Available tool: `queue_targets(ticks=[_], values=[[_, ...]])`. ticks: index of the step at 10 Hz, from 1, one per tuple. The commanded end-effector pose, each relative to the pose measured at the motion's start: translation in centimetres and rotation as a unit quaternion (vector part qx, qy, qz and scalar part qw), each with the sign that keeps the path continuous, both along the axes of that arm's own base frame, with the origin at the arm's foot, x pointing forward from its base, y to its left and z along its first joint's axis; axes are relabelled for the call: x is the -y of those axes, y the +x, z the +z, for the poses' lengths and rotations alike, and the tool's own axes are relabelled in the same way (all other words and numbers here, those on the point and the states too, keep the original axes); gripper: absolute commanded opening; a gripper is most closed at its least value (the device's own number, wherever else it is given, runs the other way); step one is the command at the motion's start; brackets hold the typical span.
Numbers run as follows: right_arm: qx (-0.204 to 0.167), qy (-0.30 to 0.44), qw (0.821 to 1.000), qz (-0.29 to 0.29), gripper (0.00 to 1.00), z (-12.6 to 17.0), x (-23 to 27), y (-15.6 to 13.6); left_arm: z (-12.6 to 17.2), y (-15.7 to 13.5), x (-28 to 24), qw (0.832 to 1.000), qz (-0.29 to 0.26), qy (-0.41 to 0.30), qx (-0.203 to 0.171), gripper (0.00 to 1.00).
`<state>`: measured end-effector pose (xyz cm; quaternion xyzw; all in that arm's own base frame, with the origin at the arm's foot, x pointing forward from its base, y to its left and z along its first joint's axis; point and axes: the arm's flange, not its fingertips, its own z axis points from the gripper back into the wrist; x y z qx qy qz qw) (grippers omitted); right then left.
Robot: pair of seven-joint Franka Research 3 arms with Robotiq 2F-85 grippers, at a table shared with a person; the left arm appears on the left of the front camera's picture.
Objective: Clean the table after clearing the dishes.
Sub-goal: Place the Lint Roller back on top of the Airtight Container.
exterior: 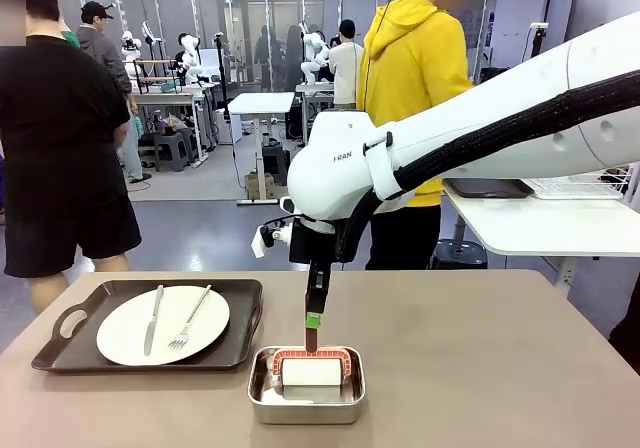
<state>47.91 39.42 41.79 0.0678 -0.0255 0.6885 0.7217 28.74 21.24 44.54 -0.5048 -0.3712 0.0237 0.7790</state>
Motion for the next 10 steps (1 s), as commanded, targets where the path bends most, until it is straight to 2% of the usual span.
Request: queue_targets(ticks=[1, 6, 10], values=[[0.026, -0.004, 1.0, 0.01, 1.0, 0.3, -0.2, 0.1, 0.2, 0.0, -0.3, 1.0, -0.003, -0.004, 0.01, 1.0], [0.085, 0.007, 0.996, -0.005, 1.0, 2.6, 0.6, -0.5, 0.2, 0.0, -0.3, 1.0, -0.003, -0.004, 0.01, 1.0], [0.171, -0.013, 0.985, -0.033, 1.0, 3.8, 1.4, -1.6, 0.2, 0.0, -0.3, 1.0, -0.003, -0.004, 0.01, 1.0]])
